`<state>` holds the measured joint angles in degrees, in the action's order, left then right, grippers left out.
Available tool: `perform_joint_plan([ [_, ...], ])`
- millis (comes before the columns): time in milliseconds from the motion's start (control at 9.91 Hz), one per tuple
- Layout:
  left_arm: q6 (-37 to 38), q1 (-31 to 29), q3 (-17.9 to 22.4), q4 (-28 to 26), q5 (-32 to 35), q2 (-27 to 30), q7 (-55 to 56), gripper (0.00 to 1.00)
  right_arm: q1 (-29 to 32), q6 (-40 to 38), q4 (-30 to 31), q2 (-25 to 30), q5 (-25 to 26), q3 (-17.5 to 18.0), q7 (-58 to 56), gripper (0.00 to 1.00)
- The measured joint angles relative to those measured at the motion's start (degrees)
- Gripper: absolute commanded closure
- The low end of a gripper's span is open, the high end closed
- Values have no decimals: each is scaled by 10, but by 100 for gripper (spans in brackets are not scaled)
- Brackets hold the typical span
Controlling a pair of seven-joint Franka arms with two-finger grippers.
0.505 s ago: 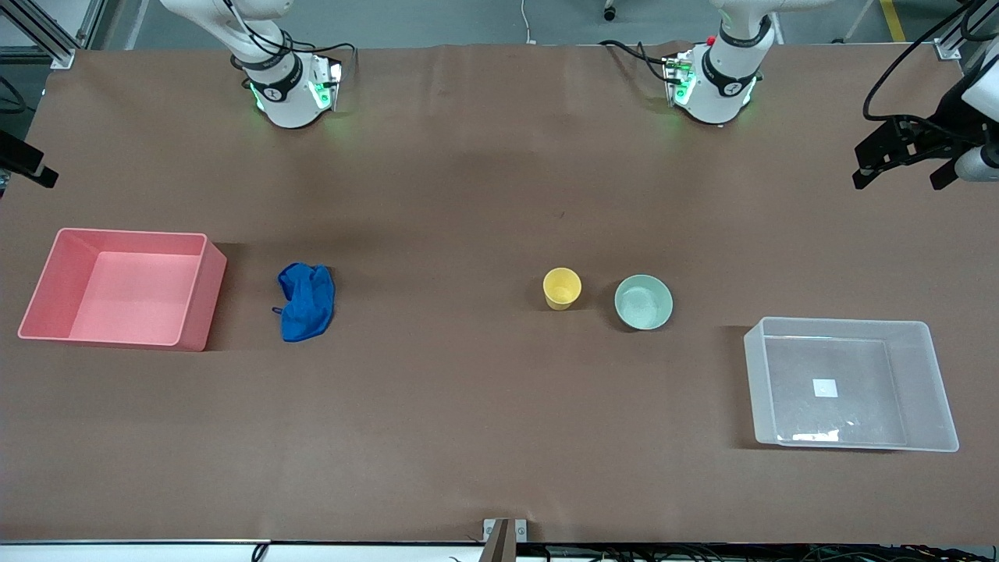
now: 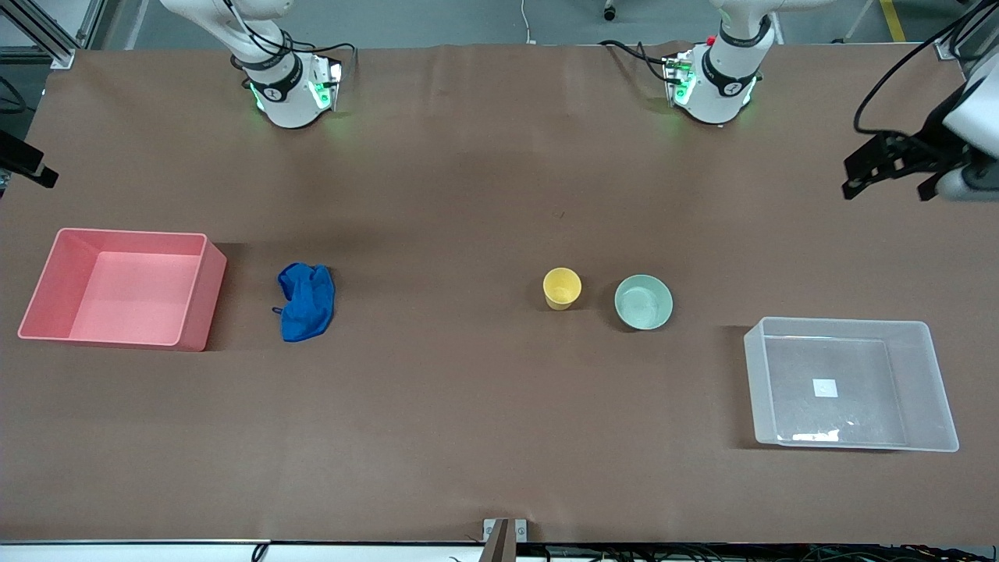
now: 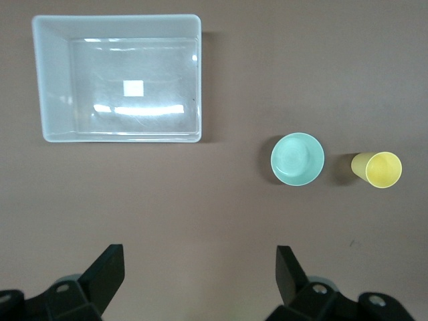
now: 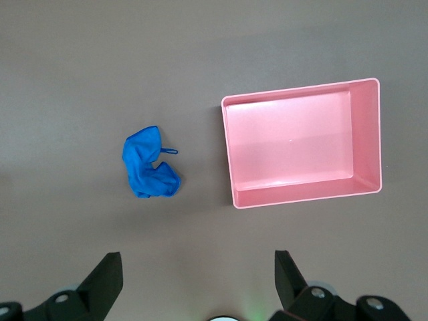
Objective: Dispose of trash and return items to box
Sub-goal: 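Reach the right gripper toward the blue cloth while the left gripper reaches the bowl, then grasp the blue cloth with the right gripper while the left gripper grasps the bowl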
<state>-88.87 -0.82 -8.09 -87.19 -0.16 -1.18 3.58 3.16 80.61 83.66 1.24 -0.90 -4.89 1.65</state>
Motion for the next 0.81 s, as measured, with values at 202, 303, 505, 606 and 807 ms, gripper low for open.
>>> perform_joint_plan([
  [202, -68, 23, -21, -22, 0, -51, 49, 0, -15, 3, 1, -9, -2, 17, 31, 0],
  [303, -120, 37, -29, -51, 0, -73, 78, 0, -24, 11, 3, -25, -1, 45, 76, 0],
  [505, -250, 61, -32, -132, 0, -105, 118, 0, -35, 70, 39, -70, 0, 93, 141, 0],
  [606, -322, 64, -33, -179, 2, -121, 124, 0, -38, 130, 81, -93, 1, 106, 159, 0],
  [807, -473, 61, -30, -263, 4, -161, 124, 1, -60, 277, 196, -129, 2, 112, 202, 0],
])
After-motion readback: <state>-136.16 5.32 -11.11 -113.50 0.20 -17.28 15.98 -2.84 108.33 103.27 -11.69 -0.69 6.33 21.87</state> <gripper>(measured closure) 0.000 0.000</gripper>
